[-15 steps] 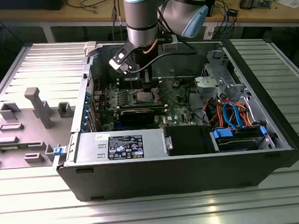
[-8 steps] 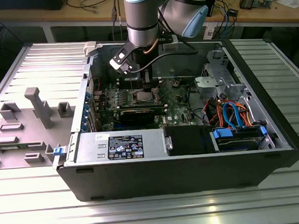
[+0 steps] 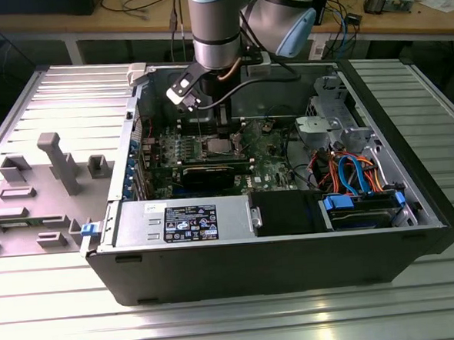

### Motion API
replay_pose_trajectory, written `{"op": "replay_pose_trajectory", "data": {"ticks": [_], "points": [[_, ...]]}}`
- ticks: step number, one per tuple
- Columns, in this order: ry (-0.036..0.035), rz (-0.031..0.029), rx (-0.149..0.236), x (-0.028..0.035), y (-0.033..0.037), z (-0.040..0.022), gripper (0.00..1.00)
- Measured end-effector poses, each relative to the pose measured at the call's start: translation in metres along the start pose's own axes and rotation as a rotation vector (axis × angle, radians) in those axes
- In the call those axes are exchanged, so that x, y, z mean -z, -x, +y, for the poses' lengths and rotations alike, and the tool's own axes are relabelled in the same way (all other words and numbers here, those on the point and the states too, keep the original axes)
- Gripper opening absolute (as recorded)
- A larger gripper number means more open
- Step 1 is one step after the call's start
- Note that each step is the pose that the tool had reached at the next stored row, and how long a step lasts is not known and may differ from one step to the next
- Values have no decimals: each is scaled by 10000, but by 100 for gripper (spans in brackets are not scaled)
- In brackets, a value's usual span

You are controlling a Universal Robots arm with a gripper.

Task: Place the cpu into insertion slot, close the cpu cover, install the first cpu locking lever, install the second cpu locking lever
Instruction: 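Close the cpu cover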

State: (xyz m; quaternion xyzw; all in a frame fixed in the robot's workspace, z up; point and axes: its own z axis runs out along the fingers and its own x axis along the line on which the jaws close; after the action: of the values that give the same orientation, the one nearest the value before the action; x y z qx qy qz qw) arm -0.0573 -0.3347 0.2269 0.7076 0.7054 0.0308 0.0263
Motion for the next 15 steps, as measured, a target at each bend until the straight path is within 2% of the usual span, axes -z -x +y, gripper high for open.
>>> {"op": "replay_pose_trajectory", "data": {"ticks": [4, 15], "points": [[0, 4, -1, 65, 0, 5, 11], [2, 5, -1, 173, -1, 14, 11]]}}
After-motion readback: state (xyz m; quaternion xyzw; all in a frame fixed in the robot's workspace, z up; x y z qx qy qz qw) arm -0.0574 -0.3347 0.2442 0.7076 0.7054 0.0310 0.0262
